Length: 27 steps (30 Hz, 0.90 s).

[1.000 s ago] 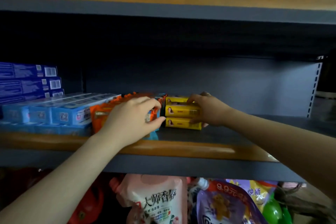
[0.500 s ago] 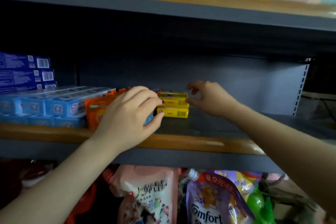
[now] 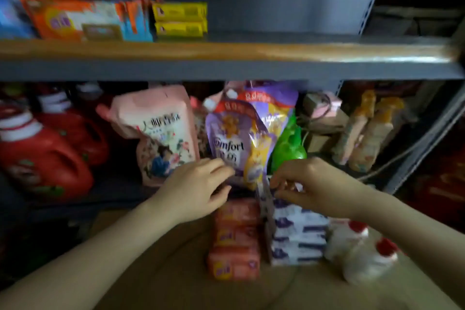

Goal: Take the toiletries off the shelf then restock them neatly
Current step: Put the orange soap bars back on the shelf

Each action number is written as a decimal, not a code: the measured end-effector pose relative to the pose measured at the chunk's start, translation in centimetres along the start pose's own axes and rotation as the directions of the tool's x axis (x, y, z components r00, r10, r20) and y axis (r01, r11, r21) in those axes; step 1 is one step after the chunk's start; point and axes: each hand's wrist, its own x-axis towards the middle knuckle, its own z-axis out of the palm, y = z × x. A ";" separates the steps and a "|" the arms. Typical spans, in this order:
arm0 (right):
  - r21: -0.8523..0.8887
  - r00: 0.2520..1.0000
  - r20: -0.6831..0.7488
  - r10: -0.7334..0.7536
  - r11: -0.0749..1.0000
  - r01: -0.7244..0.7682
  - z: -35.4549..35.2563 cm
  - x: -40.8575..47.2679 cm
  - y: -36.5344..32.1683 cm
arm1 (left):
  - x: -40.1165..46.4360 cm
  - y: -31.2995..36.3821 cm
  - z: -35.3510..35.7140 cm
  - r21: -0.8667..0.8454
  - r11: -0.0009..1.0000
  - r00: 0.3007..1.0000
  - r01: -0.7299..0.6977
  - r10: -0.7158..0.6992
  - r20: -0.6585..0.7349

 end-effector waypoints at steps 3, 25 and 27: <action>0.020 0.997 0.036 -0.066 0.998 0.065 2.7 -2.0 -1.0 | -2.7 0.9 3.4 -0.042 0.975 0.958 0.220 -0.207 0.199; -0.259 0.957 0.288 0.037 0.965 0.041 13.6 -0.6 -5.2 | -8.1 -0.3 3.1 -0.234 0.816 0.849 0.528 -0.510 0.139; -0.235 0.954 0.290 0.074 0.972 -0.004 13.6 -0.2 -5.0 | -8.3 -0.4 1.8 -0.255 0.808 0.846 0.531 -0.522 0.107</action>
